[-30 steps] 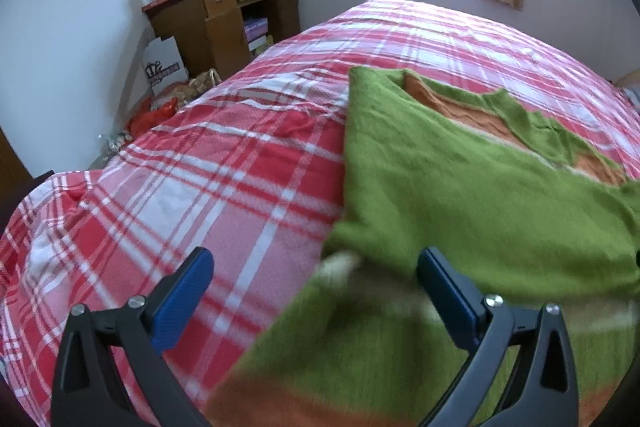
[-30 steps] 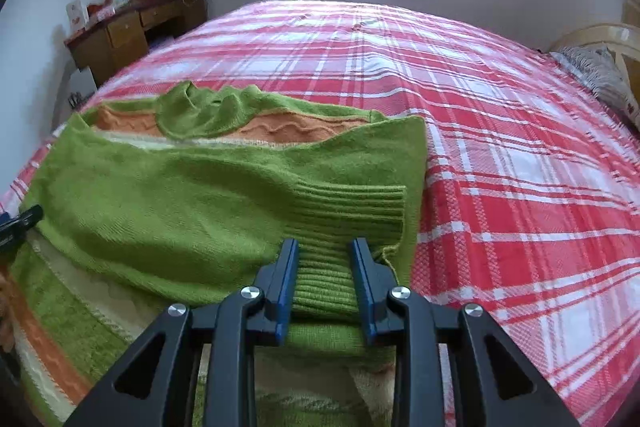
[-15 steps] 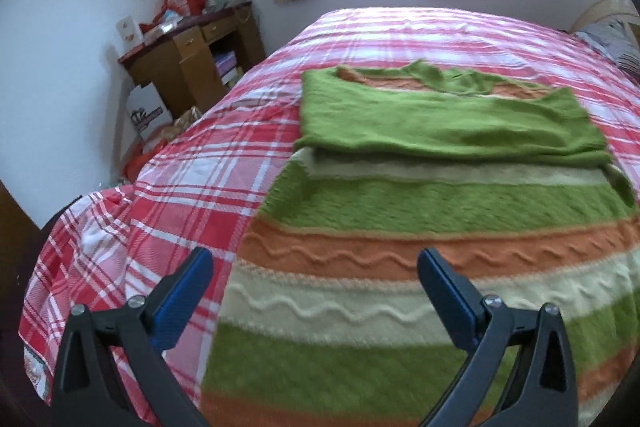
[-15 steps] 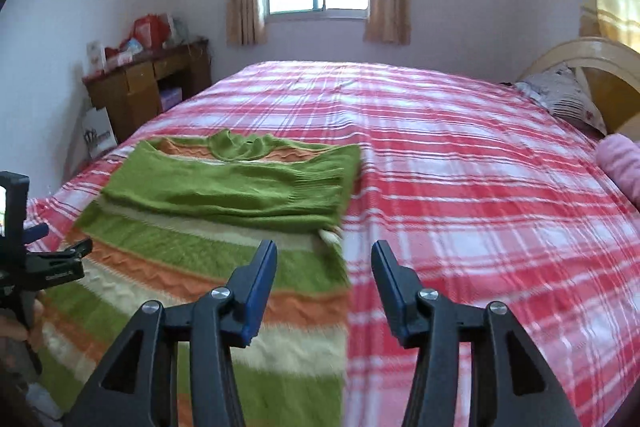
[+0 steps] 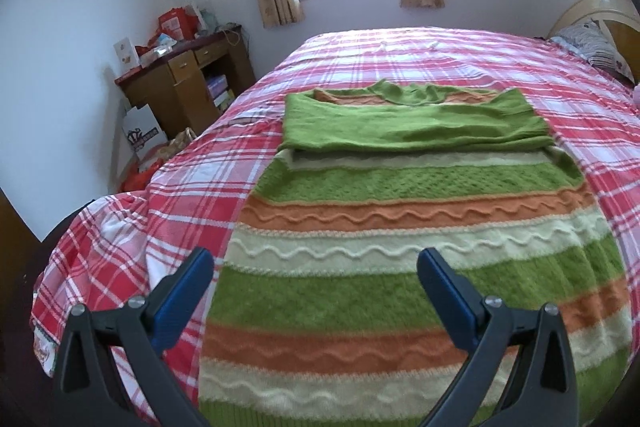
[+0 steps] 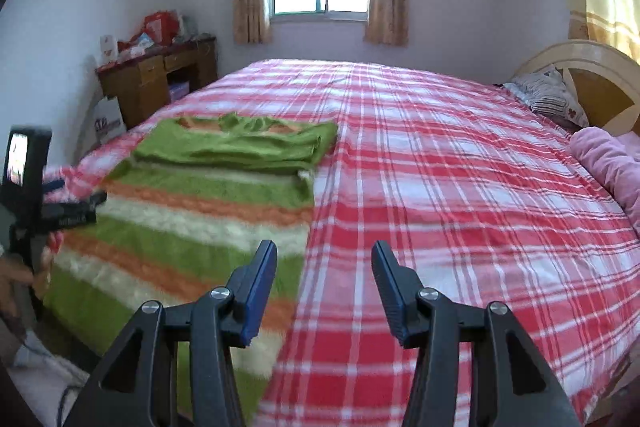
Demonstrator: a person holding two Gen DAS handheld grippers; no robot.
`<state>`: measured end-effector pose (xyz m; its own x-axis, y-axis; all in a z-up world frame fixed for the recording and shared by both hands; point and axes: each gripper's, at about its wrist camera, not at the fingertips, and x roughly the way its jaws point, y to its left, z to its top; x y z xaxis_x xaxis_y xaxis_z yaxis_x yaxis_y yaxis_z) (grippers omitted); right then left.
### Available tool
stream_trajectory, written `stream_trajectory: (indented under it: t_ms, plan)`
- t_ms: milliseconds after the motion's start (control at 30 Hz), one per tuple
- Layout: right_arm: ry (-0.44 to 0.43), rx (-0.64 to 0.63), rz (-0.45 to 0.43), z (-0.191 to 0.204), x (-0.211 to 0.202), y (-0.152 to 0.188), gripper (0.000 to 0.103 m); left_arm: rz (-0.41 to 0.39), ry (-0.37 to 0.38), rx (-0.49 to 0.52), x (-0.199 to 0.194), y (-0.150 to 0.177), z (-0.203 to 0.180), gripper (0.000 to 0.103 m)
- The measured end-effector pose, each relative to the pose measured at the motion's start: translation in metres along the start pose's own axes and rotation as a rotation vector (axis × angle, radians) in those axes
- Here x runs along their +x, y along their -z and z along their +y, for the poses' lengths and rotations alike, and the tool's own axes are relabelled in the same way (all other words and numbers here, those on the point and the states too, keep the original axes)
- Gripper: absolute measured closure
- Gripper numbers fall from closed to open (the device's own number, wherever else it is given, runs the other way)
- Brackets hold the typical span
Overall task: Fold small clothes
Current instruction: 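Move the right gripper to the sweater hem and grasp it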
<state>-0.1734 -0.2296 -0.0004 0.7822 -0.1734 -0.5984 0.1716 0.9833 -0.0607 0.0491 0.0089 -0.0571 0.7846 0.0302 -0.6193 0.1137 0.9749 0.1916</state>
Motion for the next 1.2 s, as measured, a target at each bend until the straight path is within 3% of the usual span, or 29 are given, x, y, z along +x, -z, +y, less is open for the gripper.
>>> stream_trajectory:
  t_ms: [233,267,333,500,633,900,1033,1200]
  plan:
    - [-0.053,-0.056,0.059,0.001,-0.023,0.025,0.051,-0.045,0.015,0.035,-0.028,0.009,-0.008,0.0]
    - [-0.071,-0.044,0.068,0.0,-0.023,0.03,0.039,-0.045,0.019,0.038,-0.03,0.009,-0.009,0.0]
    - [-0.121,0.016,0.093,-0.002,-0.018,0.04,0.025,-0.04,0.028,0.041,-0.032,0.01,-0.012,0.0]
    - [-0.261,0.082,0.234,0.011,0.016,0.064,0.025,-0.043,0.025,0.057,-0.035,0.014,-0.018,0.0]
    - [-0.288,0.075,0.32,0.023,0.032,0.084,0.025,-0.034,0.013,0.062,-0.032,0.015,-0.017,0.0]
    - [-0.294,0.057,0.361,0.03,0.039,0.094,0.026,-0.021,0.018,-0.01,-0.022,0.019,0.01,0.0]
    - [-0.323,0.027,0.386,0.035,0.039,0.094,0.041,-0.028,0.016,-0.029,-0.022,0.021,0.017,0.0]
    - [-0.402,0.067,0.416,0.044,0.043,0.096,0.041,-0.024,0.015,-0.001,-0.02,0.023,0.009,0.0]
